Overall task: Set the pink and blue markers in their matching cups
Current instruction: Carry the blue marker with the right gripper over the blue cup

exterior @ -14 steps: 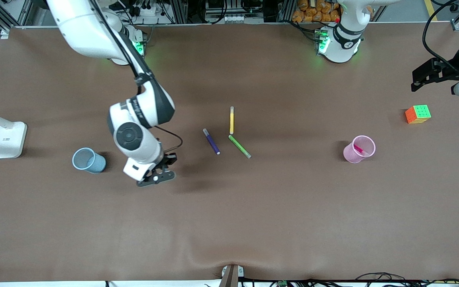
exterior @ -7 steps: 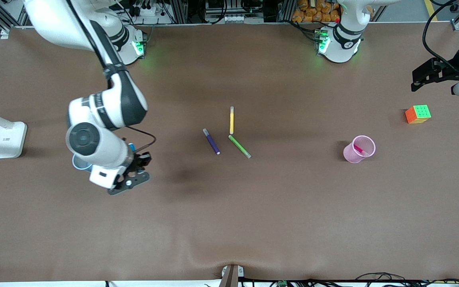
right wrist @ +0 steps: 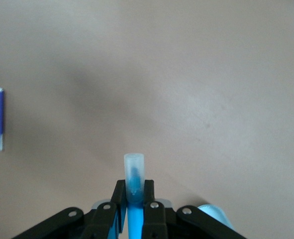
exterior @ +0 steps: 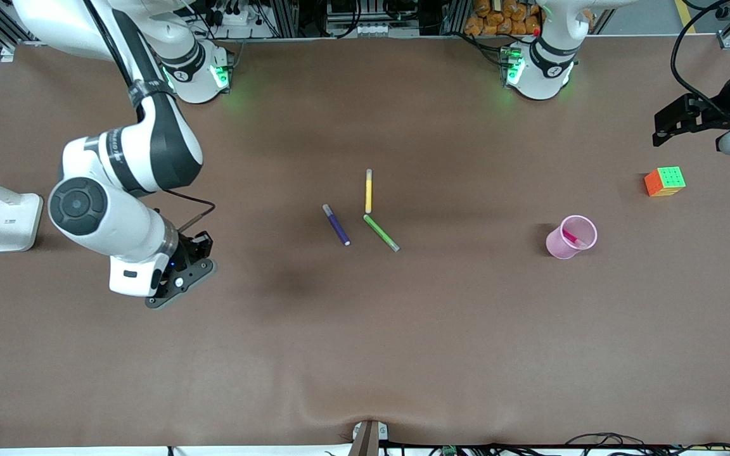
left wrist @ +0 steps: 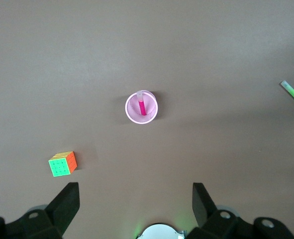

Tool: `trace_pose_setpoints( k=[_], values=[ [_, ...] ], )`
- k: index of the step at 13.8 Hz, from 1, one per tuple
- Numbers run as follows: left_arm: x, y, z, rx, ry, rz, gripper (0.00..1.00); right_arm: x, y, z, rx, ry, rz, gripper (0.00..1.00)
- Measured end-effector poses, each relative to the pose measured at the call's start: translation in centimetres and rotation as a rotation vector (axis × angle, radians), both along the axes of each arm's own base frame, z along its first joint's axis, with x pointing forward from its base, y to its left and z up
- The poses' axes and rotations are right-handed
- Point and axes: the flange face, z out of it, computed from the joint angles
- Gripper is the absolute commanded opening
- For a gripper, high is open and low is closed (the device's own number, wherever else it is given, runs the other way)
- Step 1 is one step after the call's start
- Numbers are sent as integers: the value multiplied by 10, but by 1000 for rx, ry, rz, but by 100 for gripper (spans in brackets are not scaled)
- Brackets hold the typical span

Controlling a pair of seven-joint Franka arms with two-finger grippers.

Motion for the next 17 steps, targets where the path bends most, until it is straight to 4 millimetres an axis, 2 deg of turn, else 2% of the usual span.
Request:
trace_pose_setpoints(
  k=[3, 6, 8, 12, 14, 17],
  values=[
    [0, 0, 0, 0, 0, 0, 100, 3, -26, 8, 50, 3, 185, 0],
    [0, 0, -1, 0, 1, -1, 100, 6, -51, 7, 104, 11, 344, 0],
    [1, 0, -2, 0, 4, -1, 100, 8, -87, -1, 204, 15, 421, 0],
    [2, -2, -4, -12, 8, -2, 100, 2, -181, -45, 426, -21, 527, 0],
    [2, -3, -4, -20, 9, -4, 100, -3, -205, -71, 494, -20, 568, 0],
    [2, -2, -4, -22, 10, -3, 100, -4, -215, -102, 571, -23, 603, 0]
  ],
)
